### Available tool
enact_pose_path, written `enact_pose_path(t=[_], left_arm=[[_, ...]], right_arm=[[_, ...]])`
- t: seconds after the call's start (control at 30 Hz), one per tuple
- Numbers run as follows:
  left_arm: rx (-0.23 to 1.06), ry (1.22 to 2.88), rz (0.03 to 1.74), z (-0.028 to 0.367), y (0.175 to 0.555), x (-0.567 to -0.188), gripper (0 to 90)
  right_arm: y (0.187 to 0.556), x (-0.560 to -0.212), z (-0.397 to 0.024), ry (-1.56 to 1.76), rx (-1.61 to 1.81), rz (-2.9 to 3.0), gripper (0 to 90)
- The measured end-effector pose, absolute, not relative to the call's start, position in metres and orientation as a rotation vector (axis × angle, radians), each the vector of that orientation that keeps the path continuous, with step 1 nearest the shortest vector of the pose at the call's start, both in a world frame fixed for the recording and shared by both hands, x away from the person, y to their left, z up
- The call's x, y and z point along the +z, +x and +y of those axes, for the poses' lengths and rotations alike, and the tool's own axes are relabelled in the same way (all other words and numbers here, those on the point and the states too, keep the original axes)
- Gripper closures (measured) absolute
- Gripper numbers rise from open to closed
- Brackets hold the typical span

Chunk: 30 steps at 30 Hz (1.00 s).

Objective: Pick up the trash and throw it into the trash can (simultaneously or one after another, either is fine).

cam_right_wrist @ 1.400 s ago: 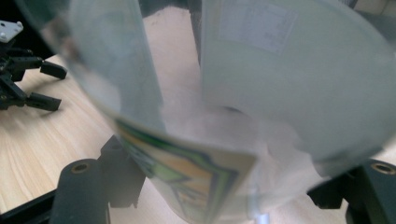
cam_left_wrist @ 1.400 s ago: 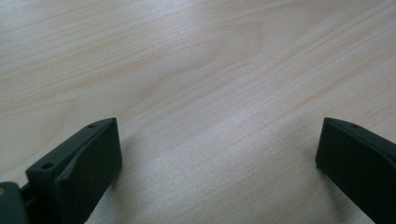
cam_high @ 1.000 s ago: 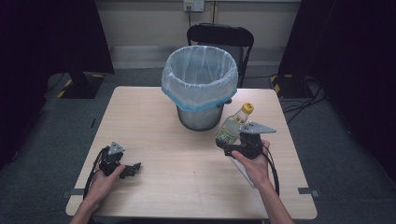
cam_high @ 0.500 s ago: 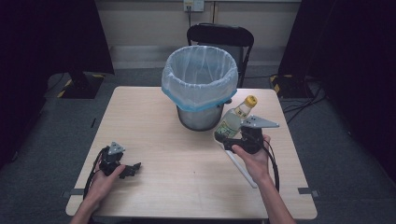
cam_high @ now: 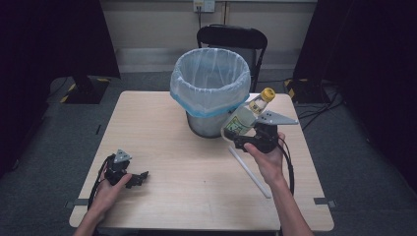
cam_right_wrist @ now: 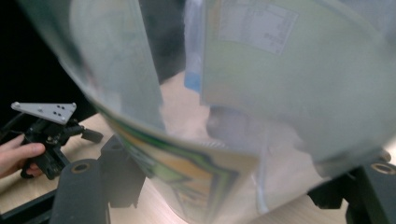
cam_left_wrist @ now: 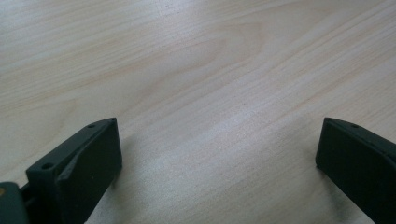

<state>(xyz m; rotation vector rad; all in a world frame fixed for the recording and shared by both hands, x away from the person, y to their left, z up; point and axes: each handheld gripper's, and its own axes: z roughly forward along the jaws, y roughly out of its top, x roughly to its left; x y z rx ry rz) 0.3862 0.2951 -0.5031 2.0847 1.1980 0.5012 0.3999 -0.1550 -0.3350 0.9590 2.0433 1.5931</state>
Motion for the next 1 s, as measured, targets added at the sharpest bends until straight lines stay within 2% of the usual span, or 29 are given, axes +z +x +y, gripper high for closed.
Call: enact_pose_path(t=[1.0], left_arm=[[0.502,2.088,1.197,0.295,0.386,-0.503,0.0]], right_arm=[[0.404,-0.25,-0.133,0.77,1.709,1.977,27.7]])
